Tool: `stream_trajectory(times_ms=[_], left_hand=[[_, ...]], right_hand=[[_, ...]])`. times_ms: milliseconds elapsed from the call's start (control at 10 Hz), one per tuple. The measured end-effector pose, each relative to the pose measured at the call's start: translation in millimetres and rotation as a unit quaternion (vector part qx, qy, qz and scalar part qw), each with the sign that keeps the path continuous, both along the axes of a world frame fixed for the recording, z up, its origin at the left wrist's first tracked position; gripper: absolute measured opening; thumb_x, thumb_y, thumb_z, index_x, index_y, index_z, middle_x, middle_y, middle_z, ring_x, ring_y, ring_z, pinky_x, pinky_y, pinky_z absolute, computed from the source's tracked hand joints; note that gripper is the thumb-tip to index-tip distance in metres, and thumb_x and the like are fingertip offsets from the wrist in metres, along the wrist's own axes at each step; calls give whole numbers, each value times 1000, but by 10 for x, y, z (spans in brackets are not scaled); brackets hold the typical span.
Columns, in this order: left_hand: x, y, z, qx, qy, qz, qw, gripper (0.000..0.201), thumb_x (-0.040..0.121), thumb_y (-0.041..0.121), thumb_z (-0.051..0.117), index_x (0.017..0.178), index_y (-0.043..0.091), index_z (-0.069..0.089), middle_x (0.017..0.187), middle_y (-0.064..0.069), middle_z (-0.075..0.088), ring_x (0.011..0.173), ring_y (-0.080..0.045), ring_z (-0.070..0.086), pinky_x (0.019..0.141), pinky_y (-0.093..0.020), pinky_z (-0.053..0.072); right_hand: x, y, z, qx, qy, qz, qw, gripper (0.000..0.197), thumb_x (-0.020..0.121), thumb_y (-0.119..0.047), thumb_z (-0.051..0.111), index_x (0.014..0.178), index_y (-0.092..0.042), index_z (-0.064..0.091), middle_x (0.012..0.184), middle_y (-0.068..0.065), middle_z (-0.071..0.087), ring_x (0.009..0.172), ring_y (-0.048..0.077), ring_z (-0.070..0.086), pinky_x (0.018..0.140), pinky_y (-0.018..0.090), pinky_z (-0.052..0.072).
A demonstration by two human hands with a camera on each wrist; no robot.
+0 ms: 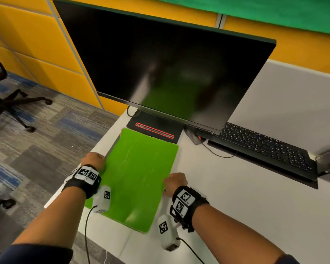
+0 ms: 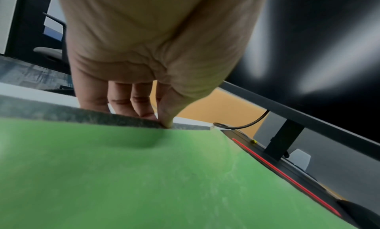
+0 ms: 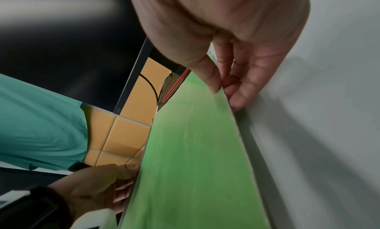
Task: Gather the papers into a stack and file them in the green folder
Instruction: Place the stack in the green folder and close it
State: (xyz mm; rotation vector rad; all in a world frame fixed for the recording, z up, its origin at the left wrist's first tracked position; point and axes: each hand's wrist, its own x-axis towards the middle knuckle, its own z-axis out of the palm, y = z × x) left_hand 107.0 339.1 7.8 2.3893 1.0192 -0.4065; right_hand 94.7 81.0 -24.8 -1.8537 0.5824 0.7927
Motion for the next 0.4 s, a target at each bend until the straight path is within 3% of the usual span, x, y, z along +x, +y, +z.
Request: stream_trajectory(times_ms=[100, 200, 300, 400], left_hand=[[68, 7, -57, 18, 2, -3, 1000, 28, 89, 10, 49, 102, 1, 73, 114, -22, 68, 103, -39, 63, 87, -38, 50], [65, 28, -70, 23, -1, 6, 1000, 27, 88, 12, 52, 103, 4, 74, 109, -21, 70, 95, -38, 66, 81, -40, 54], [78, 43, -97, 31, 0, 0, 1000, 27, 87, 16, 56, 103, 4, 73, 106, -21, 71, 91, -38, 67, 80, -41, 56], [24, 67, -85, 41, 4, -2, 999, 34, 85, 22, 60, 115, 7, 68, 118, -21, 67, 105, -39, 63, 89, -42, 52]], right_hand=[[51, 34, -62, -32, -10, 5, 999, 9, 80, -8, 59, 81, -7, 68, 96, 13, 68, 86, 26, 66, 89, 31, 55], [80, 25, -100, -46, -38, -23, 998, 10, 74, 5, 58, 78, 0, 66, 94, 27, 67, 86, 35, 67, 89, 48, 55], [111, -19, -181, -19, -31, -10, 999, 19, 77, -4, 58, 81, -23, 61, 107, 13, 66, 108, 34, 65, 91, 45, 56], [136, -157, -87, 3, -48, -49, 998, 23, 77, -9, 61, 97, -19, 56, 117, 13, 61, 106, 33, 64, 91, 46, 55]])
